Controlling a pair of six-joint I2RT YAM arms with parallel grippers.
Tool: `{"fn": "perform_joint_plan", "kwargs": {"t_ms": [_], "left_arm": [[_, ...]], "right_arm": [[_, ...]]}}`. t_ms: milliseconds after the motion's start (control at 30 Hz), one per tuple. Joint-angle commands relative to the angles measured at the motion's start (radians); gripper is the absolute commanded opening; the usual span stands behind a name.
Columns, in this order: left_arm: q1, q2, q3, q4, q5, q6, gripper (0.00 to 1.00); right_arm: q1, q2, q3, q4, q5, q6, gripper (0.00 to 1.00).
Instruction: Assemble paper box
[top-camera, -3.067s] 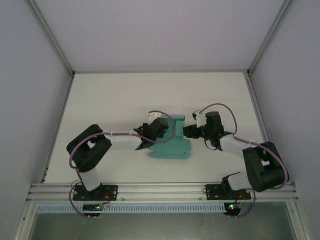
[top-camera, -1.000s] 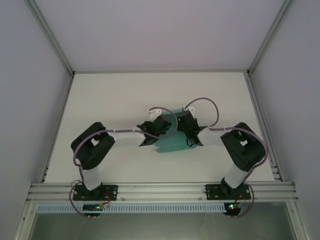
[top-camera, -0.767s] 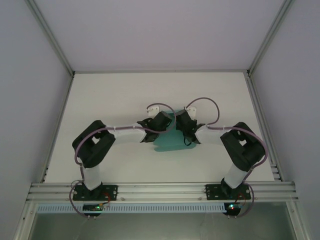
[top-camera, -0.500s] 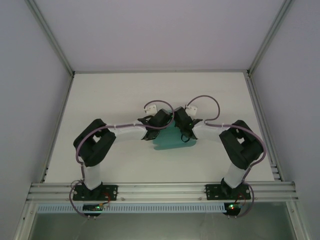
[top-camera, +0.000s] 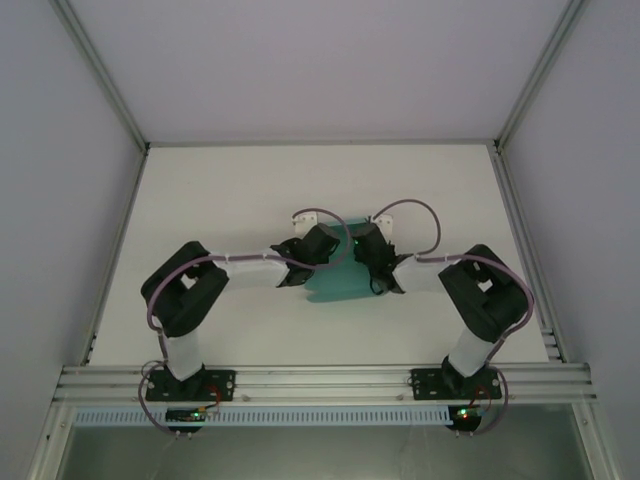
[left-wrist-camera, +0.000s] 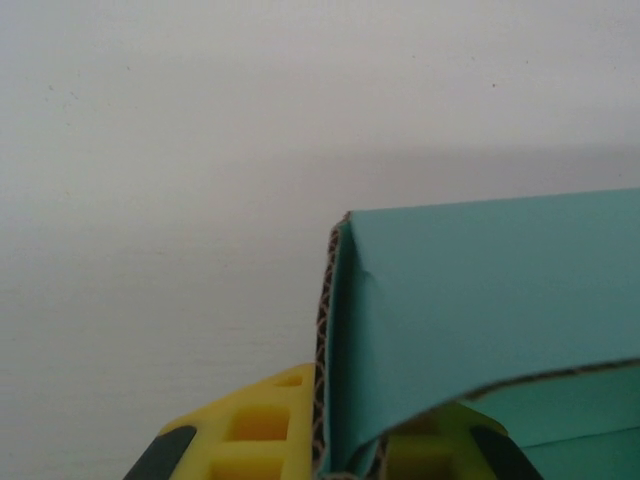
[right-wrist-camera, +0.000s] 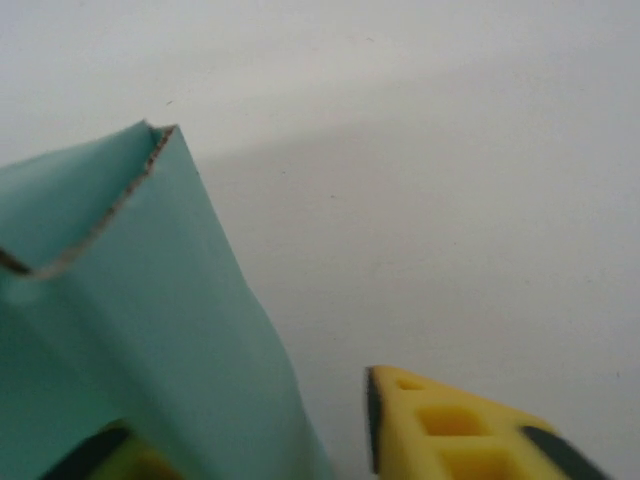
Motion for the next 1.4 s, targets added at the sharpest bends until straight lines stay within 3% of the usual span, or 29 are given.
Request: {"fn": "perform_joint_plan", "kwargs": {"t_ms": [0,200,233,367,500,633,833,1067,1367], "left_arm": [[0.033,0.013,-0.062,-0.144,-0.013,0.082,0.00],[0.032,-0.045,-0.064,-0.092,0.060,0.122,0.00],[0.034,-0.053,-0.060,-0.092,0.071,0.129,0.00],[0.038,-0.103,-0.042,-0.101,0.102,0.163,0.01],[0.061,-0.179,-0.033,-0.123,0.183,0.261,0.00],[0.133,-0.286,0.004,-0.247,0.477,0.526,0.00],[0.138,-0.384,0.087,-0.667,0.697,0.986,0.00],[0.108,-0.321,0.180,-0.823,0.544,1.107,0.00],[0.041,0.078,0.460,-0.873,0.342,1.191,0.00]], "right_arm": [[-0.023,-0.045,-0.051,0.041,-0.054,-0.177,0.44],[0.002,-0.173,-0.079,-0.005,-0.292,-0.295,0.84],[0.005,-0.202,-0.078,-0.022,-0.339,-0.309,0.98],[0.021,-0.355,-0.090,-0.086,-0.413,-0.323,0.99],[0.022,-0.559,-0.086,-0.207,-0.402,-0.317,0.99],[-0.005,-0.789,-0.055,-0.459,-0.335,-0.231,0.99],[-0.165,-0.970,0.035,-0.912,-0.357,-0.155,0.99],[-0.299,-1.015,0.054,-1.106,-0.427,-0.148,0.99],[-0.378,-0.983,0.045,-1.094,-0.479,-0.155,0.99]]}}
